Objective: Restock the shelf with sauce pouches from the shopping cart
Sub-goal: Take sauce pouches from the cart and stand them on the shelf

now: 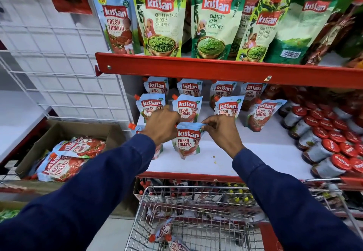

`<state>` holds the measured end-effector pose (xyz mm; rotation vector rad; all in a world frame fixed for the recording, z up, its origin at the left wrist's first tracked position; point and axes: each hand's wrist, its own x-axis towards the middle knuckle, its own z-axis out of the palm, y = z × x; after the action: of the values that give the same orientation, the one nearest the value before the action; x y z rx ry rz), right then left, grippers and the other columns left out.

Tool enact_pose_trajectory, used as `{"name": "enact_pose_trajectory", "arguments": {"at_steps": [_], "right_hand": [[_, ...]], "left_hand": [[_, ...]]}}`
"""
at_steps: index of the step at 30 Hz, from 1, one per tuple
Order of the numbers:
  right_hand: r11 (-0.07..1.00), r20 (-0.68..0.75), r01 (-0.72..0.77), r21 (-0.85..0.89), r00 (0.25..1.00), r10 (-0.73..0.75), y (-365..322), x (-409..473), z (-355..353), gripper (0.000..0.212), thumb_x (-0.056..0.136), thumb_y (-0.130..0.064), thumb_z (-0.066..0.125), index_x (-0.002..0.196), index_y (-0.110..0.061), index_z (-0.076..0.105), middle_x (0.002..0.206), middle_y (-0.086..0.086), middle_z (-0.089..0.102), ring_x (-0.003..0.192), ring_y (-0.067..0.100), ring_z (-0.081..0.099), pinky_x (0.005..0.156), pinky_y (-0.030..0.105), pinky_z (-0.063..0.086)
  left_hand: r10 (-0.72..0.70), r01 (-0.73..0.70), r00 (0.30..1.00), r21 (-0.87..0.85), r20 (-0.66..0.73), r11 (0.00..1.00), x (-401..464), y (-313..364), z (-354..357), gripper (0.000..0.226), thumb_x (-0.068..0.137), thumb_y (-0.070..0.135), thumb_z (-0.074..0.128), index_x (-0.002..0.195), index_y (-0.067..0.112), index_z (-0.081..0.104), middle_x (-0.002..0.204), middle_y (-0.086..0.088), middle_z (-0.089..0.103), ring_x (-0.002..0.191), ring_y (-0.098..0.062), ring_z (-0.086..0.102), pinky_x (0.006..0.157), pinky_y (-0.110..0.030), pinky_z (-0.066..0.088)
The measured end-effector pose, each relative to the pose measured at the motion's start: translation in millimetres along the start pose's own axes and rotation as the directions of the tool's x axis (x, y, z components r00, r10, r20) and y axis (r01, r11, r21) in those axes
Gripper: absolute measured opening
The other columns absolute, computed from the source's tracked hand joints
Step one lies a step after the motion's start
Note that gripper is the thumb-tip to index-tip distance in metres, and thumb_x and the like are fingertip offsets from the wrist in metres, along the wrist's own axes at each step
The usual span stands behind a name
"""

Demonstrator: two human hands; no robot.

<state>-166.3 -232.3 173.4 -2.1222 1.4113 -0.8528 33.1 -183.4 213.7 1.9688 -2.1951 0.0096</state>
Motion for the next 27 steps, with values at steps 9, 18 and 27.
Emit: {"name": "enact_pose_trajectory", "arguments": {"at_steps": [9,18,27], "right_hand": [[0.999,0.012,-0.049,0.001,0.999,0.049,11,1,7,0.010,0.086,-0.013,0.070,0.094,-0.011,0.075,0.087,0.004,0.075,0.073,0.010,0.062,0.065,0.017,0.044],[0.998,0.070,-0.057,-0.035,0.996,0.060,6,-3,5,0.018,0.087,-0.008,0.067,0.103,-0.009,0.073,0.100,0.008,0.074,0.080,0.015,0.062,0.069,0.019,0.046],[0.999,0.032,-0.040,-0.009,0.999,0.041,3,-15,4,0.033,0.083,-0.004,0.068,0.115,-0.010,0.067,0.117,0.009,0.070,0.086,0.022,0.068,0.080,0.032,0.055]], "left_hand": [[0.016,-0.018,0.998,0.033,0.054,0.999,4,5,9,0.033,0.090,0.030,0.067,0.120,0.018,0.070,0.113,-0.016,0.067,0.103,-0.034,0.063,0.087,-0.042,0.053],[-0.002,0.000,0.997,0.021,0.083,1.000,0,5,14,0.041,0.091,0.031,0.069,0.131,0.020,0.065,0.122,-0.017,0.067,0.114,-0.035,0.058,0.094,-0.045,0.048],[-0.010,0.004,0.998,0.093,0.059,0.996,-2,7,17,0.052,0.089,0.030,0.073,0.137,0.019,0.059,0.128,-0.013,0.067,0.122,-0.031,0.053,0.104,-0.045,0.045]]}}
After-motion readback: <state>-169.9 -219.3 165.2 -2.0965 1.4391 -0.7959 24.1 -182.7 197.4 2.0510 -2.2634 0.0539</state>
